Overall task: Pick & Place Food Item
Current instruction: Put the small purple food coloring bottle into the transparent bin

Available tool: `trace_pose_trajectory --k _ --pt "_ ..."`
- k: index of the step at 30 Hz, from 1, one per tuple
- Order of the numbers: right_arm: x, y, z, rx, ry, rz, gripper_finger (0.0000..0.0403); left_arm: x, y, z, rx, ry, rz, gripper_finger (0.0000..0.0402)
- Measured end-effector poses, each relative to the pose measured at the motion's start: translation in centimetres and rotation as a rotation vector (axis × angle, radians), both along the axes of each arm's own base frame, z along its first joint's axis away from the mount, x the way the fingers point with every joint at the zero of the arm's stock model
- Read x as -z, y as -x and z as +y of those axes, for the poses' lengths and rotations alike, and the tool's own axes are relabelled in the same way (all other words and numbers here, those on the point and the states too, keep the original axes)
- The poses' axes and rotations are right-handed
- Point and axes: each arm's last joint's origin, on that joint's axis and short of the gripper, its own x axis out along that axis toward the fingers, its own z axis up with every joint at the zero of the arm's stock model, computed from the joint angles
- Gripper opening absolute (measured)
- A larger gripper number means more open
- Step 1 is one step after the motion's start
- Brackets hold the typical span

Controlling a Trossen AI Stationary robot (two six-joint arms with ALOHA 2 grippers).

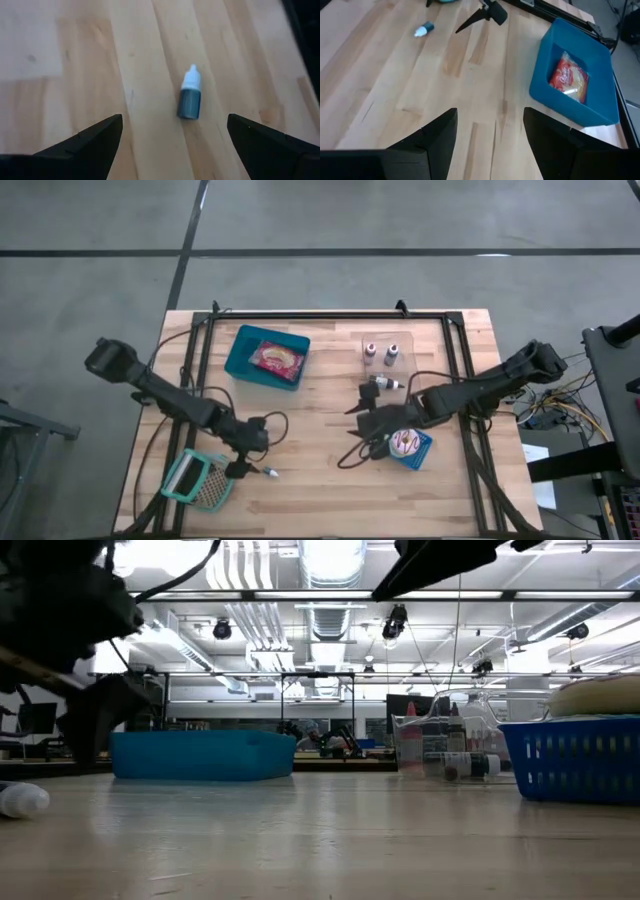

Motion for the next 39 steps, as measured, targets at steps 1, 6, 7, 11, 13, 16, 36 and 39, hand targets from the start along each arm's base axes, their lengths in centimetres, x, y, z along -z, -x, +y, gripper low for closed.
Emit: trace_pose_trajectory --k 1,6,7,11,13,16,36,39 --pt "0.1 0.1 0.1 0.007 0.003 0.001 0.0224 0.3 0.0 -0.3 -0.003 -0.005 0.014 0.0367" --pt "0.5 0.3 0.3 0.033 -0.002 0.004 0.0224 1.4 -0.1 -1.9 -0.001 -0.027 0.033 0.0367" --pt "0.6 0.4 0.3 0.037 0.001 0.006 0.0224 1.5 -0.2 -2.3 0.0 -0.029 0.032 0.0367" --pt "0.7 0.4 0.3 0.044 -0.001 0.007 0.0224 1.9 -0.7 -3.4 0.0 -0.069 0.029 0.0367" --pt "0.7 0.4 0.3 0.045 -0.002 0.007 0.0224 2.0 -1.0 -3.9 -0.002 -0.094 0.018 0.0367" --pt "0.7 0.4 0.4 0.049 -0.001 0.006 0.0224 2.0 -1.4 -4.6 -0.007 -0.126 0.003 0.0367" --pt "0.8 0.5 0.4 0.064 -0.002 0.011 0.0224 2.4 -1.0 -5.7 -0.053 -0.157 0.008 0.0316" --pt "0.8 0.5 0.4 0.063 -0.002 0.011 0.0224 2.4 -0.9 -5.7 -0.056 -0.165 0.012 0.0286"
